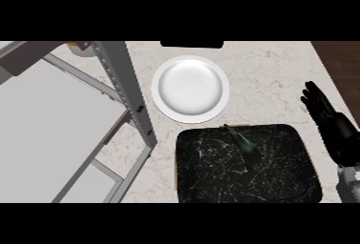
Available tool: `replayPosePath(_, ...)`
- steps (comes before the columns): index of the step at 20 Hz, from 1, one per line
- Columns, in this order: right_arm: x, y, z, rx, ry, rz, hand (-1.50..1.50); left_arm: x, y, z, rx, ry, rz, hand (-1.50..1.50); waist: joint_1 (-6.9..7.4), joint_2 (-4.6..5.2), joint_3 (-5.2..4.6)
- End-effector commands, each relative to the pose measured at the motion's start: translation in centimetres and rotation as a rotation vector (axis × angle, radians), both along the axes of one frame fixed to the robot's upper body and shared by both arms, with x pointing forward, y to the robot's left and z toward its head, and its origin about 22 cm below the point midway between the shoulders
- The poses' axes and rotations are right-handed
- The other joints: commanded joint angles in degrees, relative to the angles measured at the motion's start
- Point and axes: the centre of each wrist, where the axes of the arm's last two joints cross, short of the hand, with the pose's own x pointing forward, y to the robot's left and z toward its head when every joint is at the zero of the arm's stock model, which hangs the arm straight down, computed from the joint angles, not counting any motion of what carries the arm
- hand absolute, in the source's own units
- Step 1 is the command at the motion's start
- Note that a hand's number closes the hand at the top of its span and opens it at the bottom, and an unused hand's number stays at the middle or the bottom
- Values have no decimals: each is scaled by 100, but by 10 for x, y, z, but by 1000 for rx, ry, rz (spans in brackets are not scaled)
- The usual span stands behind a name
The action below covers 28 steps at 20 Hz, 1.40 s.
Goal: Pick the eggplant from the tray and place it in the plate
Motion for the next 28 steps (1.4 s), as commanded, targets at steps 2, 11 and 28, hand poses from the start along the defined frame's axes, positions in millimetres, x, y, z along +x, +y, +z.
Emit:
replayPosePath(2,17,54,-1,35,106,61,150,7,-9,-2,-20,-86,32,0,157,160,294)
replayPosePath(11,27,154,-45,-87,81,-157,-150,9,-20,-12,-24,-158,132,0,170,168,307)
replayPosePath(28,2,149,15,-588,195,-144,-150,2,-6,-24,-12,-147,168,0,7,100,296)
